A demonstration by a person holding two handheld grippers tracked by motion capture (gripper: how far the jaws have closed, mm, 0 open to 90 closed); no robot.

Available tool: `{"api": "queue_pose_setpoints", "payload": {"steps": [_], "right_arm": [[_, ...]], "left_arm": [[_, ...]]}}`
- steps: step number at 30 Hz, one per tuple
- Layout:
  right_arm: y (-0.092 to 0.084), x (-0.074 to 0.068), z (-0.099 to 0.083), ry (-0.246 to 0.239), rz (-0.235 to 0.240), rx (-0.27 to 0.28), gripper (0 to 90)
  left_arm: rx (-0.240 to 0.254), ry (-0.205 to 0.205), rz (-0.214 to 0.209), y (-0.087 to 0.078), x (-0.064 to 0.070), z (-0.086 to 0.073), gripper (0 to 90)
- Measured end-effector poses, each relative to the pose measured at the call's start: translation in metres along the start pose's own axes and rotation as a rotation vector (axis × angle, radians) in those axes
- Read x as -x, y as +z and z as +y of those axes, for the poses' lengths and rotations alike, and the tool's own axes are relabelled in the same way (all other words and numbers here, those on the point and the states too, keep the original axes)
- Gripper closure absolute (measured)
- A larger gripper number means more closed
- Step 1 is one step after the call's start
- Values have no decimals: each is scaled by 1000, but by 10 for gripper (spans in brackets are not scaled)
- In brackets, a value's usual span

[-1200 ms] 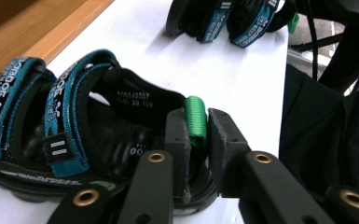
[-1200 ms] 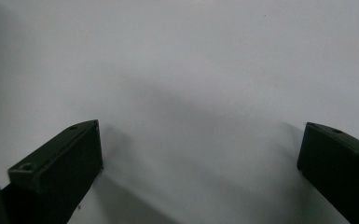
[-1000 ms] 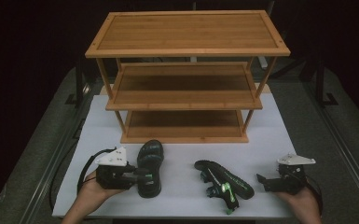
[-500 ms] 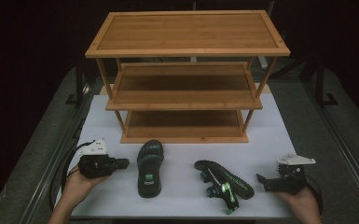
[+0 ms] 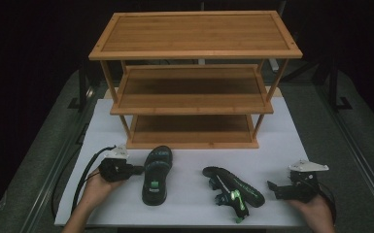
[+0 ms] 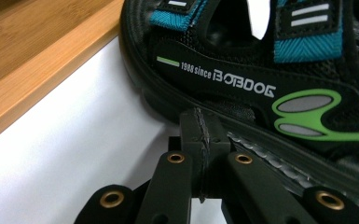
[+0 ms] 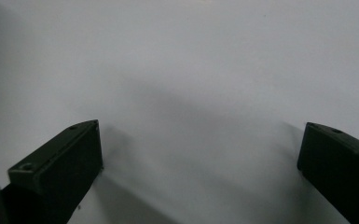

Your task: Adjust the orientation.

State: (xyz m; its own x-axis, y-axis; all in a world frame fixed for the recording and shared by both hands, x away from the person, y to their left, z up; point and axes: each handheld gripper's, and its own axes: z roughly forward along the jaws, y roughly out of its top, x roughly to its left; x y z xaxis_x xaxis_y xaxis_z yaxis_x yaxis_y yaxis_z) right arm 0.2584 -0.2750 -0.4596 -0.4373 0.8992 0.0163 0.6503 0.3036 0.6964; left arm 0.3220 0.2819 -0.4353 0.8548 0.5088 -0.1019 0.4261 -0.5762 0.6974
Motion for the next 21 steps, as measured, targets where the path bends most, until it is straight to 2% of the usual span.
{"api": "queue_pose_setpoints", "payload": {"steps": [4,6,8,11,14,16,18,21], "right_arm": [[0,0,0,1,0,1,0],[0,0,0,1,0,1,0],[0,0,0,2,0,1,0],[0,0,0,1,0,2,0],[0,0,0,0,0,0,0],[0,0,0,0,0,1,0],[0,0,0,0,0,0,0],[0,0,0,1,0,0,0]], "left_arm": [[3,0,-26,-1,2,0,900],[7,10,-20,-4,4,1,900],[49,8,-26,-13,5,3,898],[104,7,-25,-29,5,9,841],[176,13,-67,-42,8,21,776],[196,25,-87,-44,13,31,706],[182,45,-102,-39,17,40,638],[156,69,-132,-26,21,49,609]]}}
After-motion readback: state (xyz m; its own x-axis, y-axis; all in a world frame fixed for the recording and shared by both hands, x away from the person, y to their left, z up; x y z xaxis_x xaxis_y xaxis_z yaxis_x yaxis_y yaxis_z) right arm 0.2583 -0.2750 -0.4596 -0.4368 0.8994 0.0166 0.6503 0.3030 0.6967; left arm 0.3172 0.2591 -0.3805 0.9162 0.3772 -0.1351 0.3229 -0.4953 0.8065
